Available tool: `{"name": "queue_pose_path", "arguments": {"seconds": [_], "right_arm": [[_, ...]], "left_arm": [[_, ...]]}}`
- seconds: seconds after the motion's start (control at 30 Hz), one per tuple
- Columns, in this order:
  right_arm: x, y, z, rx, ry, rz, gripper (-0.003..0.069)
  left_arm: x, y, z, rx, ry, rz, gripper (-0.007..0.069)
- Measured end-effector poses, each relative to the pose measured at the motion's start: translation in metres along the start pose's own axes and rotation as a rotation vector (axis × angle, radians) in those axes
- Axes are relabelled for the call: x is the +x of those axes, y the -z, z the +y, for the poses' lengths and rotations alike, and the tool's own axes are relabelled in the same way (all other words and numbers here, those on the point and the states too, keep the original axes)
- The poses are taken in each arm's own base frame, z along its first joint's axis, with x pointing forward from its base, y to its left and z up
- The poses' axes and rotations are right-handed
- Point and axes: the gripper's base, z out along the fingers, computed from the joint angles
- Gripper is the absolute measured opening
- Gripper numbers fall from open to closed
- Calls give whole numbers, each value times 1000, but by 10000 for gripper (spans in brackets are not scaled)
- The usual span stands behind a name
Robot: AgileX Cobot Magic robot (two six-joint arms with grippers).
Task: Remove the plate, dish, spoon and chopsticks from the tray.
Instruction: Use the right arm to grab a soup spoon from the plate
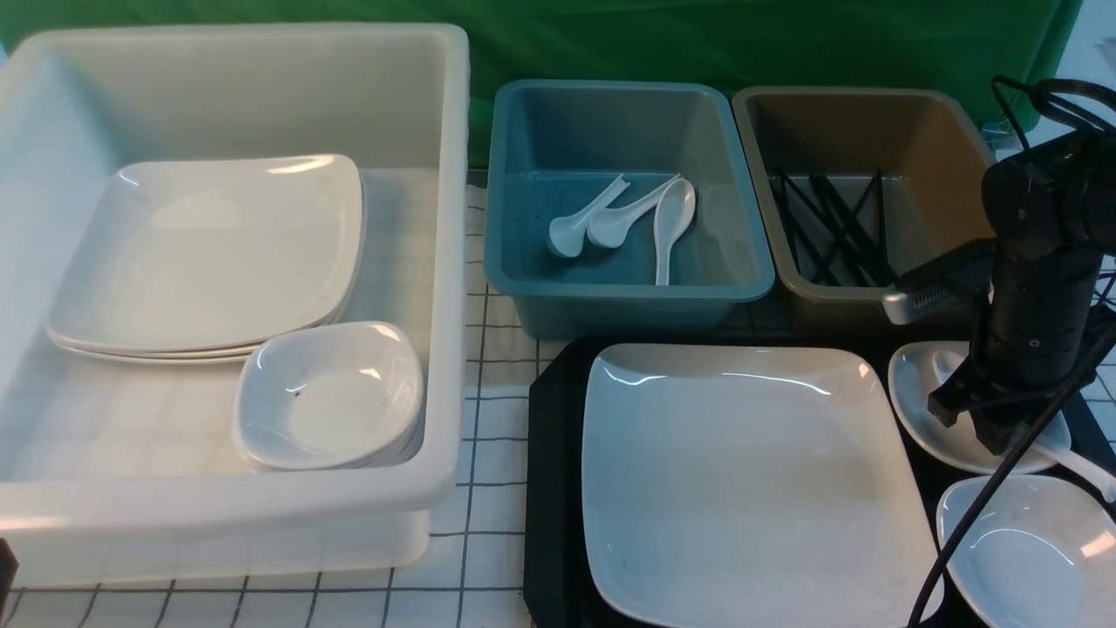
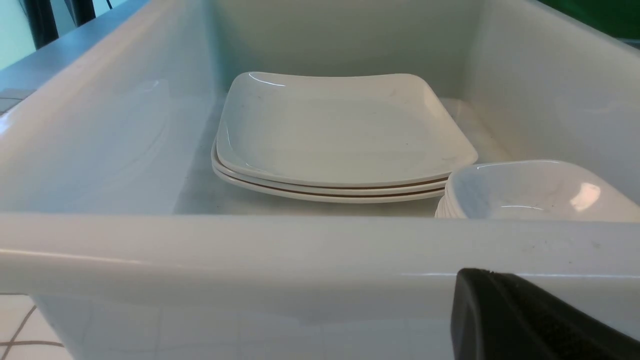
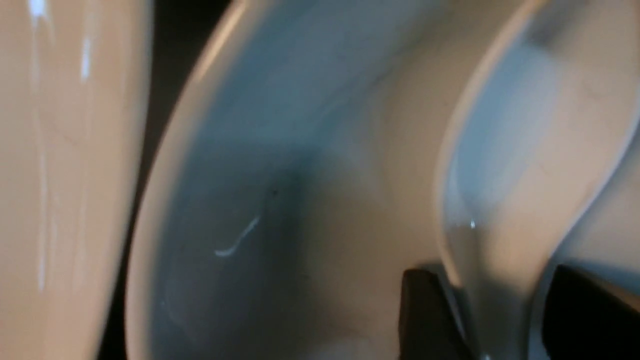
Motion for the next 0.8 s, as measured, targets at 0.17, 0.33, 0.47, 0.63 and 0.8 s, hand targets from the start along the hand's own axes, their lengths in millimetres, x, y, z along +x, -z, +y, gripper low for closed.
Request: {"name": "queue_pose_path", "arguments": {"seconds": [0.17,0.33,0.47,0.63,0.8], "right_arm": [[1,0,0,-2,2,11,200],[3,1,1,-10,17,33,183],[5,5,1,-27,10,60,183],[17,38,-2,-53,-29,35,183],[31,99,-2,-93,-90,-153,183]], "left_arm": [[0,0,0,0,0,0,5],[0,0,0,0,1,0,5],[0,0,0,0,2,0,5],[0,0,0,0,2,0,5],[0,0,0,0,2,0,5]]}}
